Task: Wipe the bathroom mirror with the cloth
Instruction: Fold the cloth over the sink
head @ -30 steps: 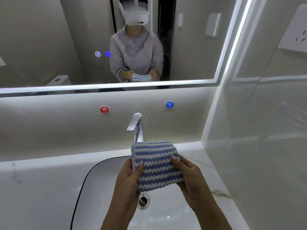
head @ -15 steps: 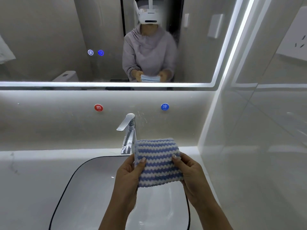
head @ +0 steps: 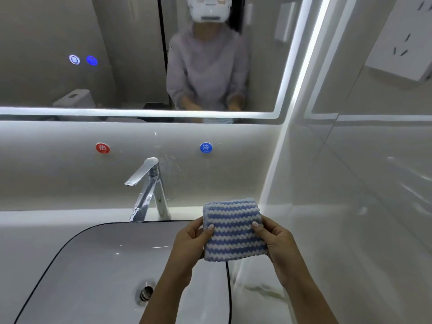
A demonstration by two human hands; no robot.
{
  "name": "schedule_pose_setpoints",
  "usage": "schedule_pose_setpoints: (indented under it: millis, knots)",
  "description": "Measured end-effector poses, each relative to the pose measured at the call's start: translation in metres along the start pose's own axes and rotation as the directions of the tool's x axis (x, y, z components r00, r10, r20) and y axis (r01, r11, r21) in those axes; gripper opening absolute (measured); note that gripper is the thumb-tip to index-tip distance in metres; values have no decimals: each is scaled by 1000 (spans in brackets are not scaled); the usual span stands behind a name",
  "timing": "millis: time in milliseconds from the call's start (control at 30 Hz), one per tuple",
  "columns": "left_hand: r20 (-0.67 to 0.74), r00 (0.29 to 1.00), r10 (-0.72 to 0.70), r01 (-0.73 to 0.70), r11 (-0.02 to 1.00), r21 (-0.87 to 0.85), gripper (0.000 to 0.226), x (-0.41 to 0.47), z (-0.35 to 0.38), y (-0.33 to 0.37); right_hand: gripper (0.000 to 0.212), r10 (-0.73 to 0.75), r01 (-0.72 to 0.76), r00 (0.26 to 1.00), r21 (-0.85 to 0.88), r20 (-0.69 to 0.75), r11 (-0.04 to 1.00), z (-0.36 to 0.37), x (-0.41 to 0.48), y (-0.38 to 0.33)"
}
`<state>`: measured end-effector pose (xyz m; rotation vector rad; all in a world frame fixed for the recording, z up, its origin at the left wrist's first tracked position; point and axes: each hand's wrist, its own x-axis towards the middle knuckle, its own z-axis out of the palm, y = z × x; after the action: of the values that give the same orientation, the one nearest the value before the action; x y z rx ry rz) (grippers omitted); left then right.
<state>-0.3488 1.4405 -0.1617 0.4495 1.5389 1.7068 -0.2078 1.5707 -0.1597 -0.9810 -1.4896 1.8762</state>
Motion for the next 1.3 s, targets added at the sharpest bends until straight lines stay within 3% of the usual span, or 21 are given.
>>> schedule_pose_setpoints:
  millis: [533,867,1200,1300]
  knots:
    - [-129,984,-126,145,977,154,15,103,82,-73,27,90,-97,972,-22,-216,995,-42,92,58]
    - [-270,938,-218,275,941,196,26,145,93,-129,28,213,-235,939,-53,-271,970,-48,135,120]
    - [-384,882,-274,419,830,369,35,166,93,-181,27,324,-360,901,-81,-289,929,-58,161,165]
    - [-379,884,-274,440,764,472,36,168,92,-184,26,254,-333,919,-252,-301,909,-59,160,174]
